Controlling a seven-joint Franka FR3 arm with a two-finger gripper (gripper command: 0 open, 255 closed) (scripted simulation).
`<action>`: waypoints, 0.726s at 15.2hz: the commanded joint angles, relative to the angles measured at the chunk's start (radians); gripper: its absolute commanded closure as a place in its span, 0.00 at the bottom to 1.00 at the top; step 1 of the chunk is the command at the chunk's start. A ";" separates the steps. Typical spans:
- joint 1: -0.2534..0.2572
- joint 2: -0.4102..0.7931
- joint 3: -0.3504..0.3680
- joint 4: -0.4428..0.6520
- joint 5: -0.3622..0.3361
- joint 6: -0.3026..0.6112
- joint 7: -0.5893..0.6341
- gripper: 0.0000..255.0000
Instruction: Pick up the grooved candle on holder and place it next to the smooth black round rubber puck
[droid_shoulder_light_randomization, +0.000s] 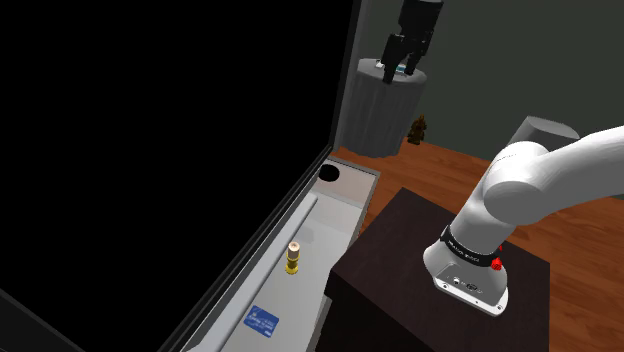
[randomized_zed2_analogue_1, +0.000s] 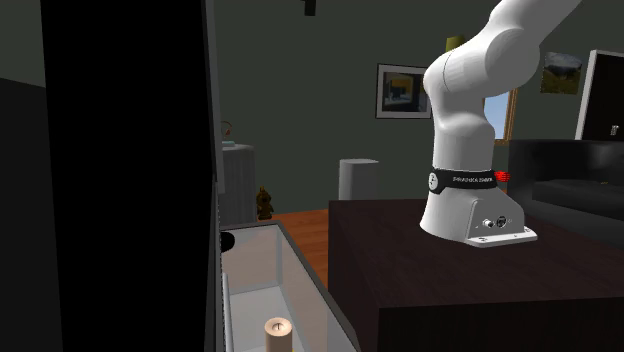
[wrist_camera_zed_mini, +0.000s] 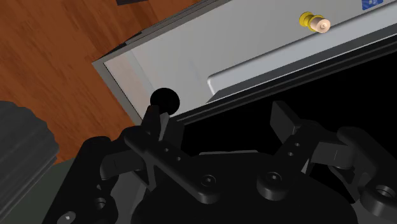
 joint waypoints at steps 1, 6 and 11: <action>0.000 0.000 0.000 0.000 0.000 0.000 0.000 0.00; 0.020 -0.005 0.047 -0.150 0.044 0.142 0.075 0.00; 0.045 0.028 0.100 -0.272 0.090 0.297 0.150 0.00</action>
